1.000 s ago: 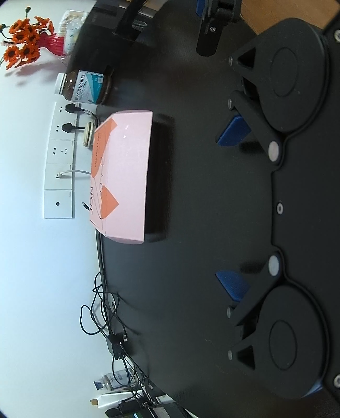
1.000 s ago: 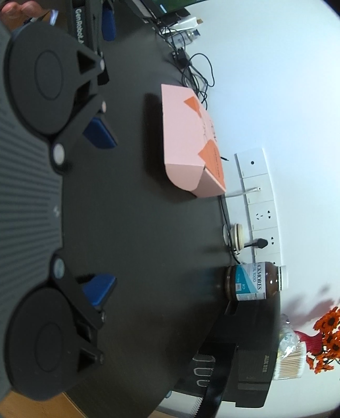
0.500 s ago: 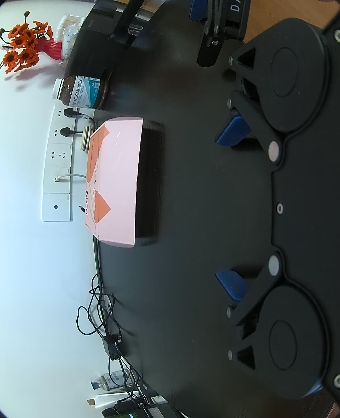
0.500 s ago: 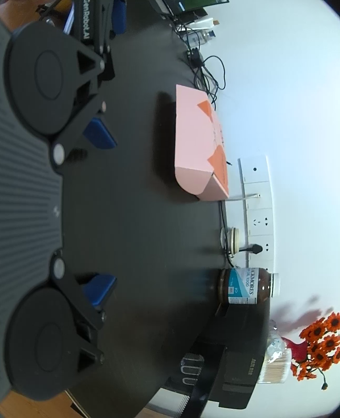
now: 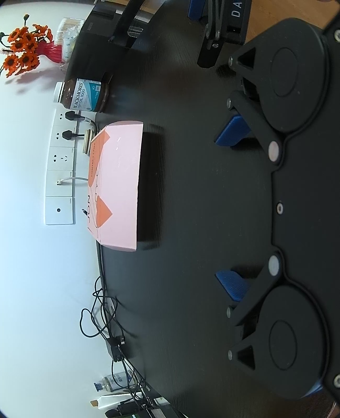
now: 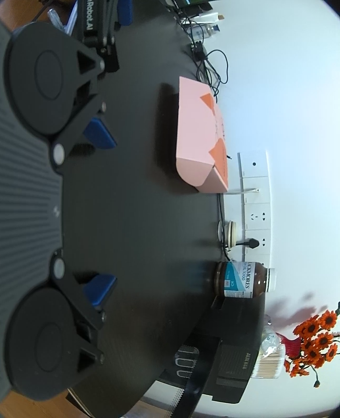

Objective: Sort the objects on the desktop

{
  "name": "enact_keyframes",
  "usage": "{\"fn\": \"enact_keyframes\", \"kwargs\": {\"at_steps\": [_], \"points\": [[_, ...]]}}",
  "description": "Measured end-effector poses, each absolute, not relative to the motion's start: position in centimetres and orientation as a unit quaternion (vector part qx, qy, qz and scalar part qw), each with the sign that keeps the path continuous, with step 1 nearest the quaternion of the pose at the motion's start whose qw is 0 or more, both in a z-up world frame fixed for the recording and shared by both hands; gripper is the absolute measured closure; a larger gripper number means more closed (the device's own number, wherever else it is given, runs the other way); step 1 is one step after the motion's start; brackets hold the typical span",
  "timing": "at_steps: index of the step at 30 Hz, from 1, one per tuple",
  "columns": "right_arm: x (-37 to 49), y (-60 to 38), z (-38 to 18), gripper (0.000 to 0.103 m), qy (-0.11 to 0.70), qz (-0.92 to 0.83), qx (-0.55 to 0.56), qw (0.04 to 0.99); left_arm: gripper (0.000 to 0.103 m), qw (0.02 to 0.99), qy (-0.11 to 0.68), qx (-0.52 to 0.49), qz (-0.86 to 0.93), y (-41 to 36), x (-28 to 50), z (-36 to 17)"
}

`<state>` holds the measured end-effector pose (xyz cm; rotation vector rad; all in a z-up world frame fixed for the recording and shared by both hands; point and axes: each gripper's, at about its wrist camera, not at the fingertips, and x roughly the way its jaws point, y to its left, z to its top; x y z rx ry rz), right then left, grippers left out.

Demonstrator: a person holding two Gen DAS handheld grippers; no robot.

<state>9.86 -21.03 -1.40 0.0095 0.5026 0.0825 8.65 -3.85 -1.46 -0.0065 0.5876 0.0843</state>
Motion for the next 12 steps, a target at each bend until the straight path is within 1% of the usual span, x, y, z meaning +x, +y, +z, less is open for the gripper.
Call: {"fn": "enact_keyframes", "kwargs": {"at_steps": [12], "points": [[9.89, -20.94, -1.36, 0.001, 0.250, 0.039, 0.003, 0.968, 0.000, 0.957, 0.288, -0.004, 0.042, -3.81, 8.61, -1.48]]}}
